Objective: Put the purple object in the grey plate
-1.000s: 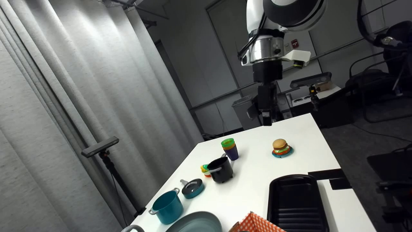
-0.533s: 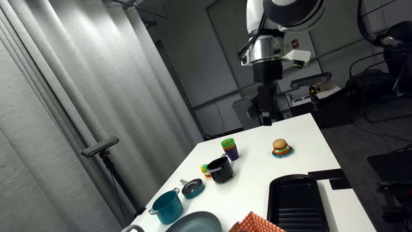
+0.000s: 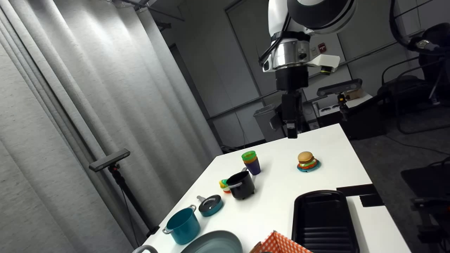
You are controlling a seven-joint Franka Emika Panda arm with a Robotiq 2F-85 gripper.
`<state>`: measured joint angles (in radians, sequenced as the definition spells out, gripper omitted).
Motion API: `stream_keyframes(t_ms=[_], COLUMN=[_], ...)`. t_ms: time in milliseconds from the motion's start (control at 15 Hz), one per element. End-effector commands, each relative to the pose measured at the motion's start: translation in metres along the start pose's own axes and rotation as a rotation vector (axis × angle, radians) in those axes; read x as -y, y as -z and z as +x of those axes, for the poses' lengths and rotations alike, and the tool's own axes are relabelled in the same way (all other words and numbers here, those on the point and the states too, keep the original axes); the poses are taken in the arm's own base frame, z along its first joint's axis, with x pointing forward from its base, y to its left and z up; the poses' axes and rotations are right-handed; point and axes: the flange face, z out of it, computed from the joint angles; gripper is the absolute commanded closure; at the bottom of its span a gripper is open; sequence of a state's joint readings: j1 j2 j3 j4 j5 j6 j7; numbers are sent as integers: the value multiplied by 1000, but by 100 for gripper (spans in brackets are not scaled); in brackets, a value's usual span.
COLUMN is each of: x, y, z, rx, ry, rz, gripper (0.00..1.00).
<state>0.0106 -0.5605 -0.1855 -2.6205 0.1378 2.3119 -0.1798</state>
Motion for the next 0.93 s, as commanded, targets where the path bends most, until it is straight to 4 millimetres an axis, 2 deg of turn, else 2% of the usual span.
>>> stream_keyframes(t_ms=[0,533,867], x=[5,9,27], y=[-5,-31,-52], z=[-3,-13,-14], rx=[50,202,265], ry=[9,36,116], rz=[-9,-25,-41], gripper=[0,0,0])
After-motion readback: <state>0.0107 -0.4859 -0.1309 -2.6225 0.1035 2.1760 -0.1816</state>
